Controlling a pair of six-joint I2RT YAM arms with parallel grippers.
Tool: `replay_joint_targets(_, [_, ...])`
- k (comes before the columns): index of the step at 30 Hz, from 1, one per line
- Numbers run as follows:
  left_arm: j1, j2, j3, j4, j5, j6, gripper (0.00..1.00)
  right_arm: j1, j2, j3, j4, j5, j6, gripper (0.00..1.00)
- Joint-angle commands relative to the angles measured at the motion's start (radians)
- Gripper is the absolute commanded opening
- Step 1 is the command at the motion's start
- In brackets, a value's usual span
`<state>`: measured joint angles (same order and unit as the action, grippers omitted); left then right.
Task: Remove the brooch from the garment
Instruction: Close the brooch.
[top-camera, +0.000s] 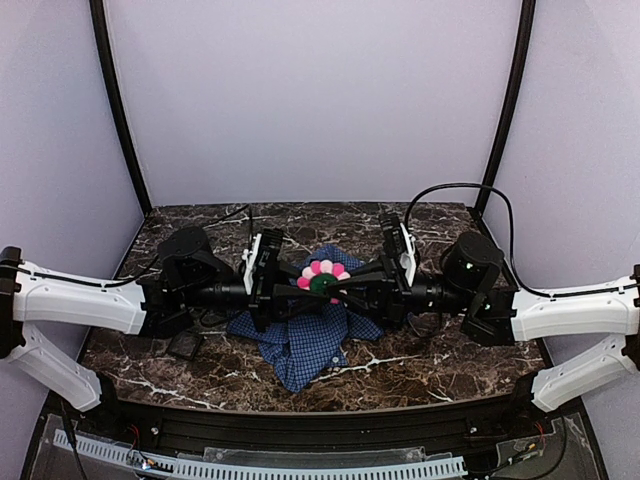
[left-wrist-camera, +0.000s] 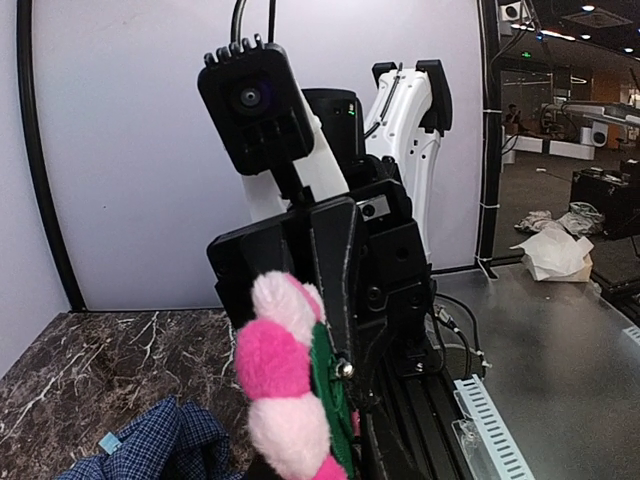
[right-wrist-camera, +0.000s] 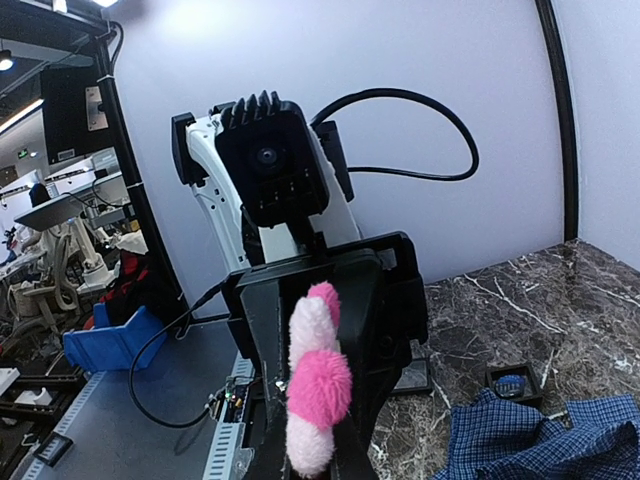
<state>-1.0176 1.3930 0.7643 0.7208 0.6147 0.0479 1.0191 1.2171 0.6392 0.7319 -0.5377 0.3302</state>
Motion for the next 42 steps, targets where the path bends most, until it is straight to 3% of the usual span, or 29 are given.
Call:
replay_joint_targets(1, [-0.028,0.028,0.047,-0.089,0.096,0.015,0.01,0.013,0.022,0.043,-0.123,-0.059,-0.011,0.0])
replay_joint_targets(19, [-0.027,0.05,0.05,-0.095,0.224,0.011,0.01,0.013,0.003,0.037,-0.142,-0.128,0.016,0.0])
replay_joint_targets(42, [-0.027,0.026,0.024,-0.036,0.225,-0.017,0.01,0.013,0.0,0.015,-0.089,-0.19,0.016,0.0])
